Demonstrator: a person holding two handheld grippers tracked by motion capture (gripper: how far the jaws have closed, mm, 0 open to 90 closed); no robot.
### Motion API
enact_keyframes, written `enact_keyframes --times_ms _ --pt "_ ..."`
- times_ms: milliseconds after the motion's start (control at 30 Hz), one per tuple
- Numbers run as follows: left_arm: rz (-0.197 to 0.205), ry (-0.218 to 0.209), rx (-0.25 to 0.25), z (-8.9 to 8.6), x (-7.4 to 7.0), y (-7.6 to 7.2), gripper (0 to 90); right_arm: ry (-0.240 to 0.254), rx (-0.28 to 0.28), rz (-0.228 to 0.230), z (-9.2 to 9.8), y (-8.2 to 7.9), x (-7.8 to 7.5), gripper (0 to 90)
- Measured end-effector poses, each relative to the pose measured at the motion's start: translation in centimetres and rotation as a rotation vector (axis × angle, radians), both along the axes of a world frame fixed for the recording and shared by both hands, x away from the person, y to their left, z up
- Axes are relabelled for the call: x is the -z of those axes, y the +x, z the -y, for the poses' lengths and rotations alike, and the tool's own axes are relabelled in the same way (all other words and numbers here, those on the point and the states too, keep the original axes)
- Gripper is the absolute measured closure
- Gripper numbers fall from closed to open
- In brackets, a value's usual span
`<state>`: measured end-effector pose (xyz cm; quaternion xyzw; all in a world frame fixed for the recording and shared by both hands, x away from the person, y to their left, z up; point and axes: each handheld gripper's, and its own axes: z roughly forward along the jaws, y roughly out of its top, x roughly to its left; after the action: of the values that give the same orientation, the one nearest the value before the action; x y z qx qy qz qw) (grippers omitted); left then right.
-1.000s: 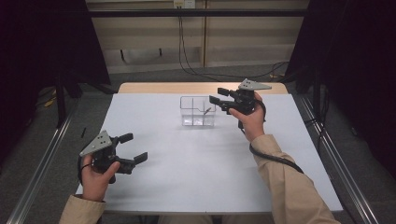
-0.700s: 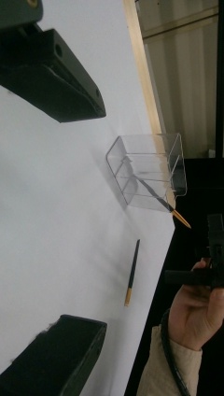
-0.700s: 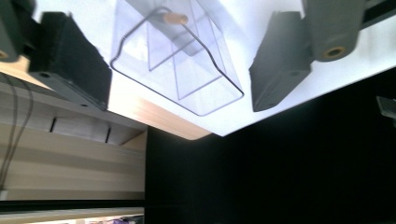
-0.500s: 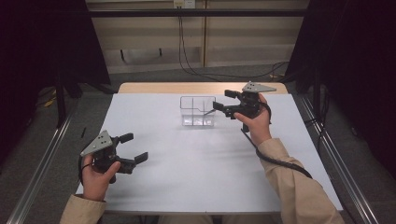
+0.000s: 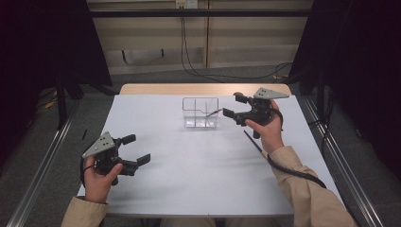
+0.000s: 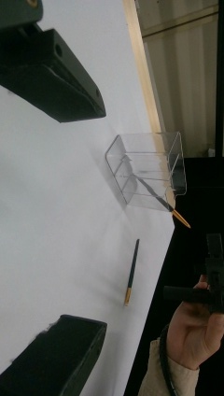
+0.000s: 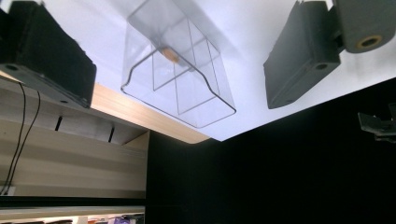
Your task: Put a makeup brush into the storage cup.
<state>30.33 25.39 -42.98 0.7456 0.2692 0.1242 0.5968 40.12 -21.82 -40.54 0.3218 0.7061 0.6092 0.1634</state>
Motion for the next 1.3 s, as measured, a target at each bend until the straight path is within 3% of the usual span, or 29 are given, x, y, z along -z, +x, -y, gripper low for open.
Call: enact_keyframes --times_ms 533,1300 --pt "0.004 0.005 -0.001 0.0 -0.1 -0.1 0.8 -0.046 -0.001 0.008 1.6 -2.2 0.5 4.1" --pt "0.011 0.007 -0.01 -0.2 -0.2 -0.3 0.7 -0.056 0.027 0.014 3.4 -4.6 1.2 2.4"
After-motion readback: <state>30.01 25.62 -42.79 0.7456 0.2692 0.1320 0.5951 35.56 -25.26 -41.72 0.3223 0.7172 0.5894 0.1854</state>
